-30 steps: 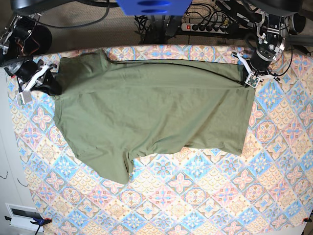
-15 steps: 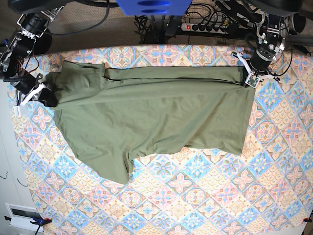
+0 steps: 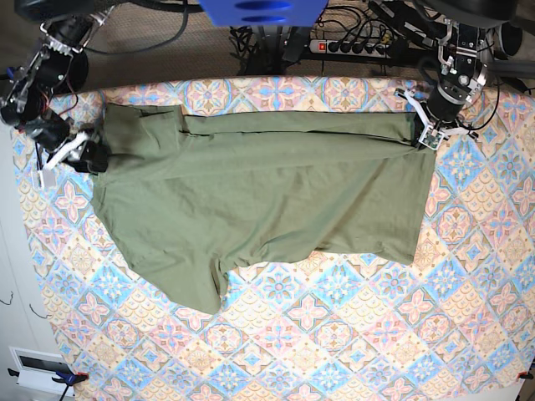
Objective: Layout the t-shirt on the table in an organized manner, then fold the t-shirt properly
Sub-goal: 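Drag the t-shirt edge with the right gripper to straighten the shirt, then hold the folded shirt edge taut between both grippers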
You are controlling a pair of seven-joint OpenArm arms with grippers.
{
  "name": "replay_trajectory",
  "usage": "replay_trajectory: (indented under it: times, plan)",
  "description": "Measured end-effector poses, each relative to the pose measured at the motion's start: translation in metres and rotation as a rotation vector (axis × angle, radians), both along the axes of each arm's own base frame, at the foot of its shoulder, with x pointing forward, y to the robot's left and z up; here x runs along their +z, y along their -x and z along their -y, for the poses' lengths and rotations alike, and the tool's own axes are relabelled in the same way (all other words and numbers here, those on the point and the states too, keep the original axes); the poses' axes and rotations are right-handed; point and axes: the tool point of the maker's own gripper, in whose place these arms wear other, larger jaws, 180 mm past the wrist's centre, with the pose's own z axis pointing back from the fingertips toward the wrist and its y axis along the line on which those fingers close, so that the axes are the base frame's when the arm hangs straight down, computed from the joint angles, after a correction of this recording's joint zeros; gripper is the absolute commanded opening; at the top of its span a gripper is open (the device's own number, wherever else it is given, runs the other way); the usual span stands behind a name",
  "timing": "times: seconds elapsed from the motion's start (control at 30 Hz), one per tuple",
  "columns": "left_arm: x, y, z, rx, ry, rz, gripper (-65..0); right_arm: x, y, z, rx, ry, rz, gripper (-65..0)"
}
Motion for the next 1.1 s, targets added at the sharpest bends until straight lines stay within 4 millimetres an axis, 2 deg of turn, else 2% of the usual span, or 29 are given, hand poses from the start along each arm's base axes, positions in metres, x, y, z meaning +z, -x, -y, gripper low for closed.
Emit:
replay_trajectory:
  times: [0.17, 0.23, 0.3, 0.4, 0.47, 0.67, 0.8, 1.1]
  plan:
    - [0.007, 0.000, 0.003, 0.015, 0.044, 0.017, -64.8, 0.025, 0.004, -0.011, 0.066, 0.081, 0.056, -39.2]
    - [0.008, 0.001, -0.002, 0.026, 0.037, 0.020, -57.7, 0.020, 0.011, -0.021, 0.103, 0.081, 0.035, -39.3]
    - [0.003, 0.006, -0.009, 0.045, 0.013, -0.023, -47.4, 0.008, 0.023, -0.029, 0.127, 0.075, -0.014, -39.3]
    - [-0.003, 0.010, -0.012, 0.056, -0.003, -0.065, -34.8, -0.004, 0.041, -0.031, 0.161, 0.085, -0.080, -39.2]
    - [-0.006, 0.012, -0.015, 0.062, -0.015, -0.087, -30.9, -0.012, 0.048, -0.029, 0.171, 0.109, -0.118, -39.1]
    - [-0.006, 0.014, -0.017, 0.059, -0.019, -0.091, -35.6, -0.042, 0.067, -0.005, 0.134, 0.198, -0.247, -39.1]
    - [-0.006, 0.015, -0.016, 0.059, -0.018, -0.095, -37.0, -0.062, 0.082, 0.003, 0.106, 0.185, -0.326, -39.1]
    - [-0.006, 0.016, -0.016, 0.058, -0.017, -0.094, -36.8, -0.068, 0.084, -0.005, 0.098, 0.148, -0.327, -39.6]
